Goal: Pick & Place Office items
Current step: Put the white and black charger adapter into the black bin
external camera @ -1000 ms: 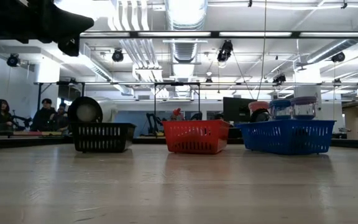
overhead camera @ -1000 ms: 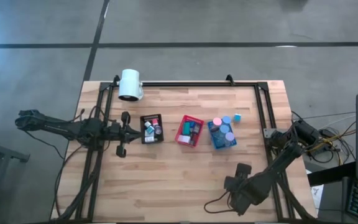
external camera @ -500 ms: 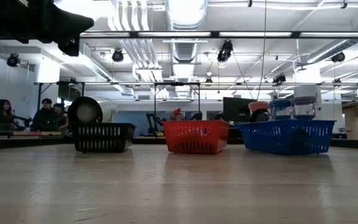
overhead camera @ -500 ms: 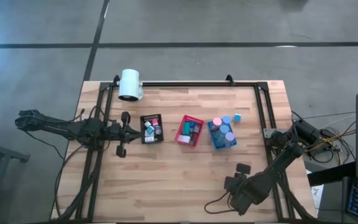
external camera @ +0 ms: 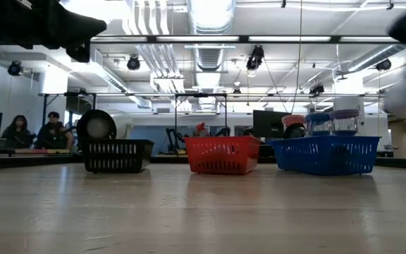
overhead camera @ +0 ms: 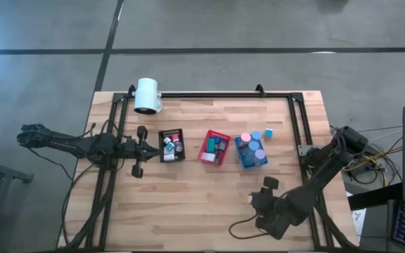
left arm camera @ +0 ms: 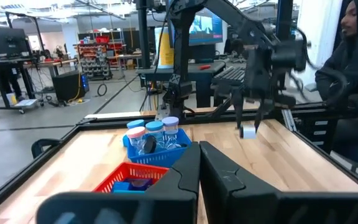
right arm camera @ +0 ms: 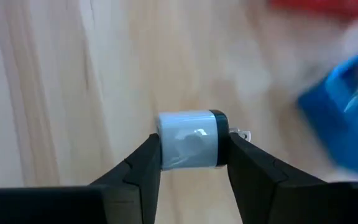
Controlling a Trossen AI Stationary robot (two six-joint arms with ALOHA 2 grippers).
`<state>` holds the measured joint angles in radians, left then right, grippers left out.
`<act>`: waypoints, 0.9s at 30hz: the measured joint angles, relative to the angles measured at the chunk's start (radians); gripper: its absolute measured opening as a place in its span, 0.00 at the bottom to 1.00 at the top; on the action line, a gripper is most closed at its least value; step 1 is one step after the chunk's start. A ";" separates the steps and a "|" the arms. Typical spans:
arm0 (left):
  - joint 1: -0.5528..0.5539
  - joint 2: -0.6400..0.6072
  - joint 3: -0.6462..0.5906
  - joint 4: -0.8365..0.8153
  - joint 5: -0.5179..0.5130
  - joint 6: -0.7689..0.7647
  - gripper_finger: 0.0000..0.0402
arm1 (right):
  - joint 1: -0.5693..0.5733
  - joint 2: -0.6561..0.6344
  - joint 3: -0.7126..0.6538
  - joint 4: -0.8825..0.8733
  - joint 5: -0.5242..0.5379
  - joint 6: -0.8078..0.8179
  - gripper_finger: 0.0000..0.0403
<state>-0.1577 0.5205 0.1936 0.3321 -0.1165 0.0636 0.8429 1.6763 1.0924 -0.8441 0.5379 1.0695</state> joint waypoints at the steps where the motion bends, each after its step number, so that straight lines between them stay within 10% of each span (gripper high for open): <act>1: 0.000 0.000 0.000 0.000 0.000 0.008 0.03 | -0.007 -0.021 -0.002 0.014 0.043 -0.022 0.35; 14: 0.000 0.008 0.000 0.011 -0.018 0.045 0.13 | -0.257 -0.284 -0.158 0.749 0.090 -0.817 0.35; 27: -0.002 0.127 0.023 0.049 -0.039 0.217 0.56 | -0.608 -0.315 -0.429 1.386 -0.361 -1.071 0.36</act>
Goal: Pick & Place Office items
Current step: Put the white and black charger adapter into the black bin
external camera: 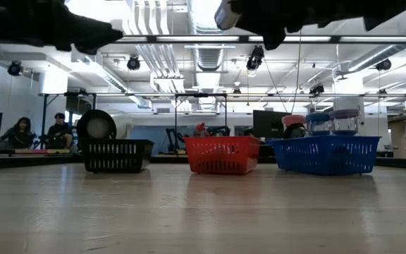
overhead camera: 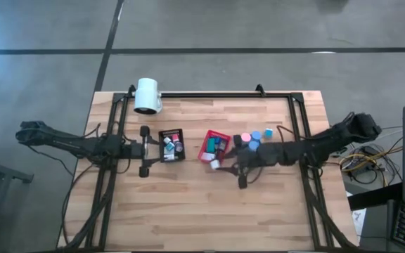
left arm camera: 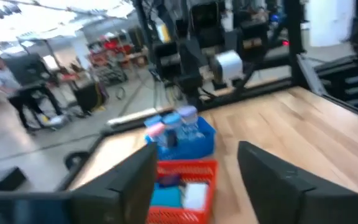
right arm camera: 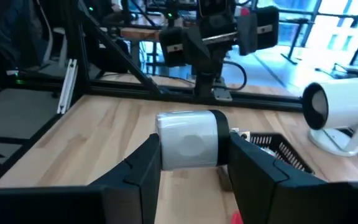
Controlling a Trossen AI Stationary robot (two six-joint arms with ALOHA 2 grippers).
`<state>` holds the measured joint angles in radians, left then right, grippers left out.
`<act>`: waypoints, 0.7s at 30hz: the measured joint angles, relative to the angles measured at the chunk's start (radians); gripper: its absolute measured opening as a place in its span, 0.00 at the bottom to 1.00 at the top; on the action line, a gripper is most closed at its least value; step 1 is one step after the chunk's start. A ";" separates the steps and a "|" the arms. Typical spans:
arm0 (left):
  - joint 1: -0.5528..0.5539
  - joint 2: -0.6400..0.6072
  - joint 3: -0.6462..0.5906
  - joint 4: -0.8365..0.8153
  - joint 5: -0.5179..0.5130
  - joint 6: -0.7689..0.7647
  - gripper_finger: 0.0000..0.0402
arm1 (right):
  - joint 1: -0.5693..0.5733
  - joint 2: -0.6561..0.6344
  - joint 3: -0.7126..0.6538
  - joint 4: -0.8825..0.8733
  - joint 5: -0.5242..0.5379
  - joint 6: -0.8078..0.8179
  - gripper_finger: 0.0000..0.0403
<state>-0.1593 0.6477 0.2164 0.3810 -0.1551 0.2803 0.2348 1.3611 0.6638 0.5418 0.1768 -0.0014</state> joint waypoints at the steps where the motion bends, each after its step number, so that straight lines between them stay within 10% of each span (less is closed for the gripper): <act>1: 0.000 0.017 0.010 0.015 -0.012 0.013 0.59 | -0.019 0.003 -0.001 0.011 -0.027 -0.006 0.36; 8: 0.000 0.159 0.124 0.104 -0.071 0.022 0.77 | -0.075 0.040 0.048 0.045 -0.042 -0.164 0.36; 21: -0.012 0.487 0.375 0.068 -0.065 0.346 0.78 | -0.074 0.160 0.178 0.038 0.209 -0.555 0.36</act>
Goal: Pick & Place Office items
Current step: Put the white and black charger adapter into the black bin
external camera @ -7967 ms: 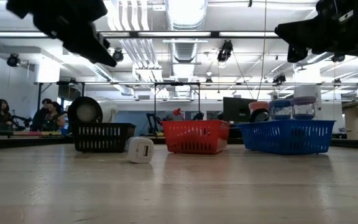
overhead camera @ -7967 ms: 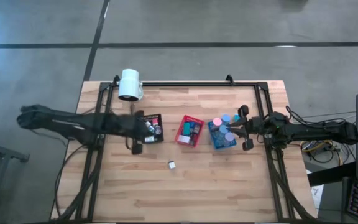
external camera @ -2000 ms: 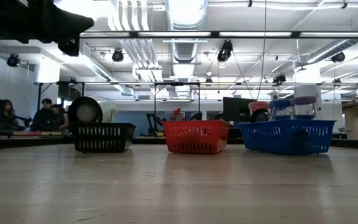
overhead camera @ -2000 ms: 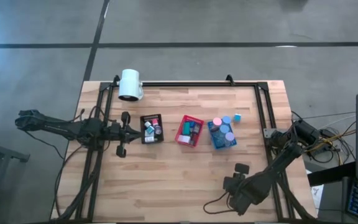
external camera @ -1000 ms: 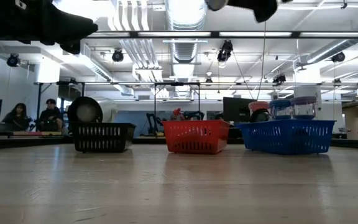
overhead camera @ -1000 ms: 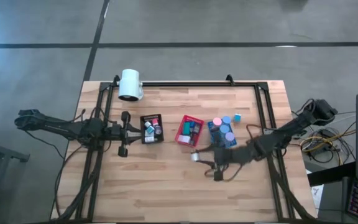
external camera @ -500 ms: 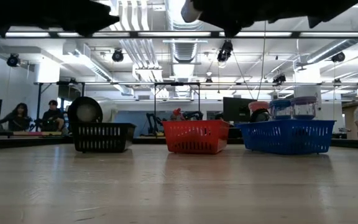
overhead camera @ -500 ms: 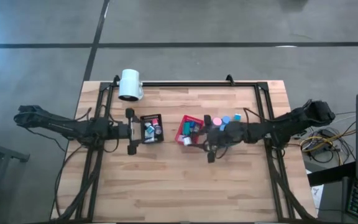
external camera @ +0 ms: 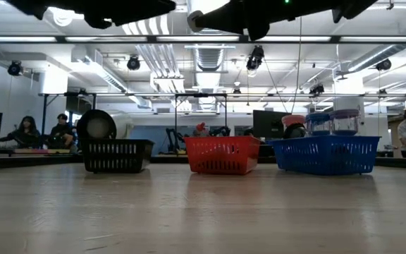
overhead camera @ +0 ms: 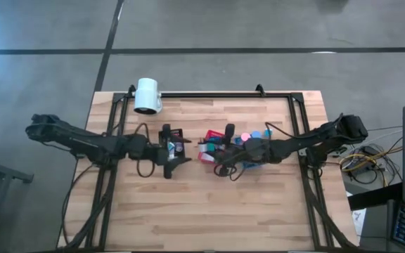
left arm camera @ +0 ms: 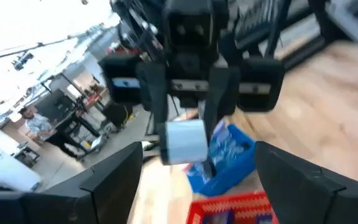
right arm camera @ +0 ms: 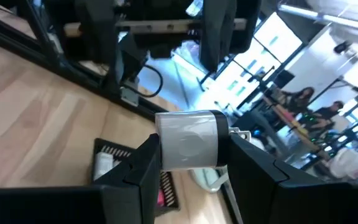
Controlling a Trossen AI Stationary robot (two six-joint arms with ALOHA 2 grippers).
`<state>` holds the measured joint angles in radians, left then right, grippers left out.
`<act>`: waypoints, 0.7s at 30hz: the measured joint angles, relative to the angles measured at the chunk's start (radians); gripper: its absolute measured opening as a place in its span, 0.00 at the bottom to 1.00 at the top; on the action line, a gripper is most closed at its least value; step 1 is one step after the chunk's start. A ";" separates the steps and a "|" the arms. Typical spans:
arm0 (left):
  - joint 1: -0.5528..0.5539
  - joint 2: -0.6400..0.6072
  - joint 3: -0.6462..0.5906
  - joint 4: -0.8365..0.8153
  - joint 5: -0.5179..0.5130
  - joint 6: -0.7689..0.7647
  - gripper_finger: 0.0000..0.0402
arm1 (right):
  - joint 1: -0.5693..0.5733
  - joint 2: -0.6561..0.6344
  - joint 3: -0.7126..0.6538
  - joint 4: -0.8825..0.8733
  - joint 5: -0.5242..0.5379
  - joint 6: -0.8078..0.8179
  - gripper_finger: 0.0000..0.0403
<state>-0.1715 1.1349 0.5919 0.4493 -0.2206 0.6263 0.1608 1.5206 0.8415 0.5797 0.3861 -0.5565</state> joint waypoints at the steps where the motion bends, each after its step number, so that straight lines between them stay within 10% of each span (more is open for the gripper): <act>1: 0.000 0.015 0.019 -0.026 -0.006 0.014 0.78 | 0.000 0.004 0.009 0.003 0.005 -0.010 0.36; 21: -0.001 0.129 0.169 -0.151 -0.107 0.040 0.78 | 0.000 0.022 0.068 -0.049 0.014 -0.048 0.36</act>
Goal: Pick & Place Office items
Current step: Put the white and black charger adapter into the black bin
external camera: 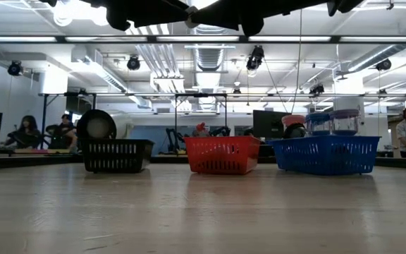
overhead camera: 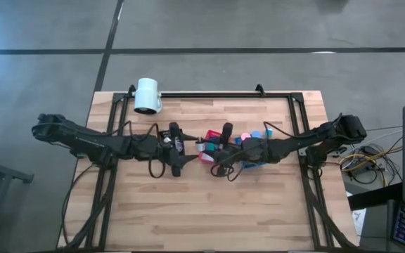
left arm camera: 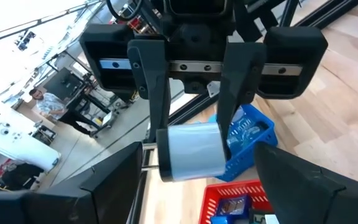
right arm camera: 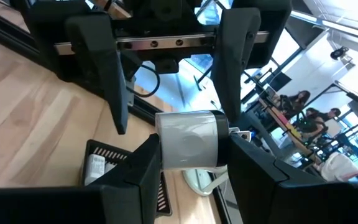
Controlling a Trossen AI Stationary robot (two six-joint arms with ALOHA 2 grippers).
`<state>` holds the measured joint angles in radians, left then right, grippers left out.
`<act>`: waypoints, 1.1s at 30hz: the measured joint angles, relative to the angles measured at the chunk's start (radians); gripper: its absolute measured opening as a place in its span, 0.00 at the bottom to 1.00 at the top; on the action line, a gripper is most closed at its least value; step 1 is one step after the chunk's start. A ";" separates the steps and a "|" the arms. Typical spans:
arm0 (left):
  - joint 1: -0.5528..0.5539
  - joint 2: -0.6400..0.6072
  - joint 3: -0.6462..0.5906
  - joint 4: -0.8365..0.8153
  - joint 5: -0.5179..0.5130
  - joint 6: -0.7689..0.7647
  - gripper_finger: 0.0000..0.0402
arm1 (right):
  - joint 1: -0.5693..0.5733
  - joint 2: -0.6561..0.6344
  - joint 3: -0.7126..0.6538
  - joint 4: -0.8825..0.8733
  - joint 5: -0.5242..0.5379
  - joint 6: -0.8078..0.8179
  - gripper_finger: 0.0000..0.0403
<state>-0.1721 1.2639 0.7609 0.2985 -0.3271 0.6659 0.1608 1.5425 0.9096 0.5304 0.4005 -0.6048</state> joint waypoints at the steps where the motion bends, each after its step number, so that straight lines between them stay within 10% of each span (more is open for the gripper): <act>1: 0.000 0.001 0.000 -0.001 0.000 0.000 0.78 | 0.000 0.000 0.000 0.000 0.000 0.000 0.36; 16: 0.020 0.001 0.000 0.001 -0.013 -0.019 0.76 | 0.000 0.000 0.001 0.005 -0.002 0.003 0.36; 33: 0.026 0.007 0.000 0.008 0.022 -0.014 0.44 | 0.000 0.002 0.001 0.005 -0.008 0.001 0.36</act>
<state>-0.1459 1.2709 0.7609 0.3065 -0.3047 0.6517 0.1608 1.5440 0.9104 0.5358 0.3929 -0.6034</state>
